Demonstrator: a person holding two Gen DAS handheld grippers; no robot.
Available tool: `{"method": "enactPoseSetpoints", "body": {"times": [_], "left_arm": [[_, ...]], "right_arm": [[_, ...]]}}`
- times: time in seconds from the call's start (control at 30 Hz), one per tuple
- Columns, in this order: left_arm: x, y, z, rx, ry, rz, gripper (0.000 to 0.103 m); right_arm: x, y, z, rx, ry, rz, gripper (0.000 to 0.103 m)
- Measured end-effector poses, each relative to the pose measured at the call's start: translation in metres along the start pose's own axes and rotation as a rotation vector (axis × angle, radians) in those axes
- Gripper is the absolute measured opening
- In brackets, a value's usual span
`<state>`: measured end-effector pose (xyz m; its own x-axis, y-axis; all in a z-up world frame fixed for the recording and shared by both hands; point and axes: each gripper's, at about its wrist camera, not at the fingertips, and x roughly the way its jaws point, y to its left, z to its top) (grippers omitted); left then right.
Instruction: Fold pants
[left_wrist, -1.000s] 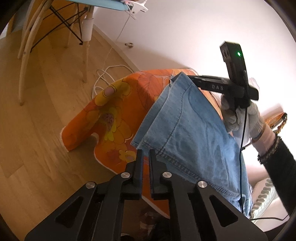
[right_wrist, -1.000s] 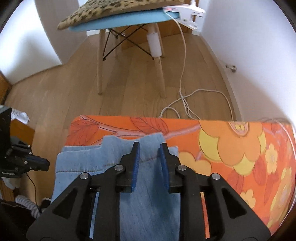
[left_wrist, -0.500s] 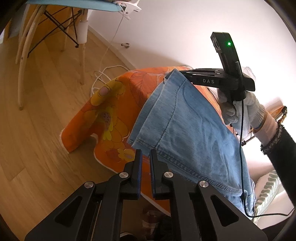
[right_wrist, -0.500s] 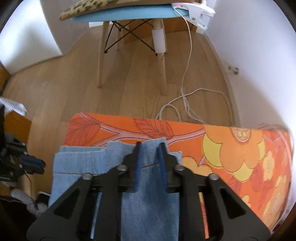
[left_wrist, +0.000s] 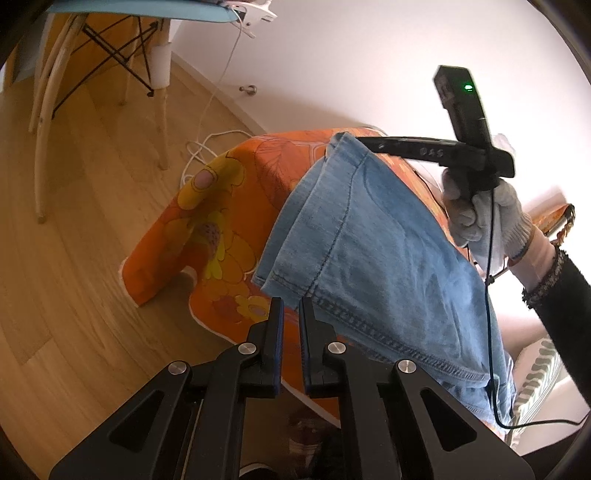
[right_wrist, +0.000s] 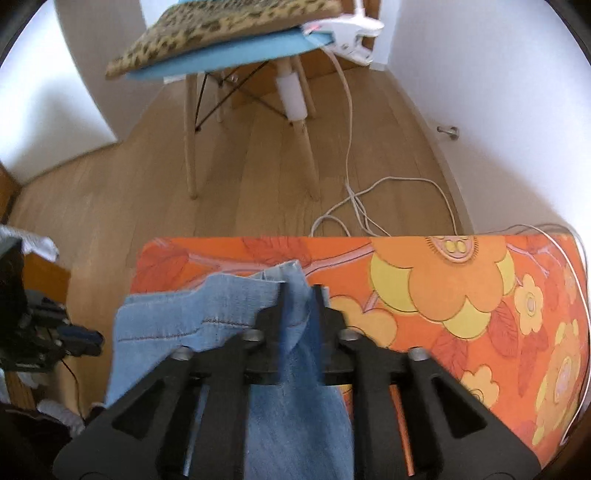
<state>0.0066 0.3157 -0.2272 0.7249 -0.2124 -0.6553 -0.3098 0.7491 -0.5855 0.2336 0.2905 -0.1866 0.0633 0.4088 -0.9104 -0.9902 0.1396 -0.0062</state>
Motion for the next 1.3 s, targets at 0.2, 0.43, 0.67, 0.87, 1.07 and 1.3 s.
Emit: {"method": "enactPoseSetpoints", "body": {"times": [0.2,0.43,0.67,0.87,1.07,1.3], "left_arm": [[0.0,0.002,0.0,-0.004,0.001,0.008,0.007],[0.003,0.003,0.0,-0.011,0.005,0.004,0.007],[-0.003,0.003,0.002,-0.007,-0.013,0.01,0.007],[-0.009,0.0,0.005,-0.009,-0.027,0.015,0.007],[-0.022,-0.012,0.013,0.014,-0.056,0.008,0.007],[-0.03,-0.064,0.017,0.141,-0.043,-0.062,0.007]], "right_arm": [[0.016,0.002,0.002,-0.007,-0.004,-0.013,0.04],[0.014,0.022,0.0,-0.106,-0.041,-0.095,0.019],[-0.006,0.015,0.002,-0.086,-0.084,-0.164,0.004],[0.012,-0.011,0.003,0.015,-0.013,-0.251,0.004],[-0.025,-0.019,-0.009,0.07,-0.038,-0.27,0.022],[-0.159,-0.031,-0.093,0.236,-0.151,-0.19,0.024]]}}
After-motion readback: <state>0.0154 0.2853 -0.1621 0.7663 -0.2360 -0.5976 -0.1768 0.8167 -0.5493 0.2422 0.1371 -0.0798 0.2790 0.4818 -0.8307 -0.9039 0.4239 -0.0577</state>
